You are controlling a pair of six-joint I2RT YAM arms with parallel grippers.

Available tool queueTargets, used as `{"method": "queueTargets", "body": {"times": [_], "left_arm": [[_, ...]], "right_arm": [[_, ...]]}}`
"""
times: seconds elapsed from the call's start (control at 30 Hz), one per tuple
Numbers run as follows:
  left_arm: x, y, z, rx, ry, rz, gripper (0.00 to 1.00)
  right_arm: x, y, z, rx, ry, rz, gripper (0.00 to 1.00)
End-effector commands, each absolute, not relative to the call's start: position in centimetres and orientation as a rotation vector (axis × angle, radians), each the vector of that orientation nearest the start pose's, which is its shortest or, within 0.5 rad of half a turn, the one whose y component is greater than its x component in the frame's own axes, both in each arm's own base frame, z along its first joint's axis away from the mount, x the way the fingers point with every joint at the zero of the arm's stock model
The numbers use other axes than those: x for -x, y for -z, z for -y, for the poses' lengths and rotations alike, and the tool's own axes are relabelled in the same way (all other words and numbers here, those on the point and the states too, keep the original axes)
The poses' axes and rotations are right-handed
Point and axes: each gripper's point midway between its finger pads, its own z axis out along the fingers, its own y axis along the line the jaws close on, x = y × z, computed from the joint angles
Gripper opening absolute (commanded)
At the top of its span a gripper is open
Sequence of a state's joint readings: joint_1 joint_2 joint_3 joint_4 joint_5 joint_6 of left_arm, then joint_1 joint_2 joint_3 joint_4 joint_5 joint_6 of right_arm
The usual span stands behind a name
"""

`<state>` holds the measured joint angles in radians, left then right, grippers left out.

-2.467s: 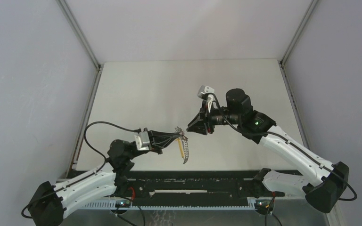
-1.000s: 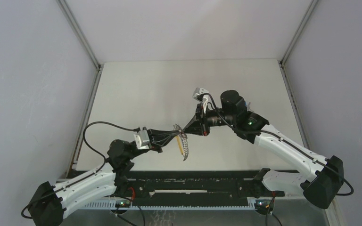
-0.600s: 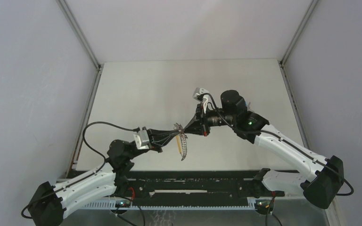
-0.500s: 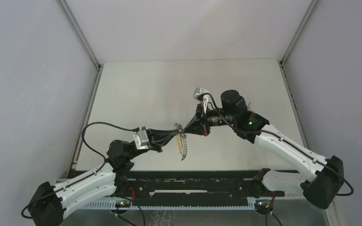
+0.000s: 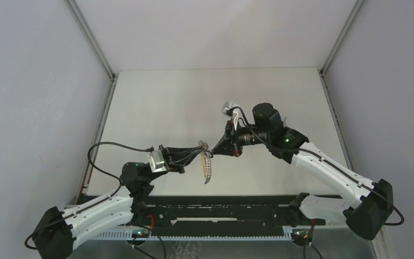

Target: Put the keys on the keyring

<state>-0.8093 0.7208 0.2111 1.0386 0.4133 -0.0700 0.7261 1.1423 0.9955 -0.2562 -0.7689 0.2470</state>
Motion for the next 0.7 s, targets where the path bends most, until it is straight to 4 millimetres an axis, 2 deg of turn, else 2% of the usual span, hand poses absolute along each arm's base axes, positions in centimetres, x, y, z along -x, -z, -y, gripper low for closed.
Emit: {"method": "queueTargets", "body": {"times": [0.0,0.13,0.23,0.5,0.67], "left_arm": [[-13.9,-32.7,25.1,-0.703,1.009,-0.764,0.00],[-13.8,-32.8,25.0,-0.698,1.010,-0.760,0.00],[-13.7,-32.9,25.1,-0.696,1.029,-0.753,0.00],[-13.1,-32.9,25.4,-0.697,1.089,-0.745,0.00],[-12.9,-32.9,25.4,-0.691,1.111,-0.738,0.00]], "right_arm": [[-15.5,-28.8,-30.7,1.052,-1.326,-1.738,0.00],[-14.9,-30.2,-30.1,1.092,-1.293,-1.638,0.12],[-14.5,-30.9,-29.9,1.136,-1.275,-1.564,0.16],[-14.7,-32.5,-29.3,1.285,-1.099,-1.297,0.22],[-15.1,-33.0,-30.1,1.317,-1.086,-1.210,0.25]]}}
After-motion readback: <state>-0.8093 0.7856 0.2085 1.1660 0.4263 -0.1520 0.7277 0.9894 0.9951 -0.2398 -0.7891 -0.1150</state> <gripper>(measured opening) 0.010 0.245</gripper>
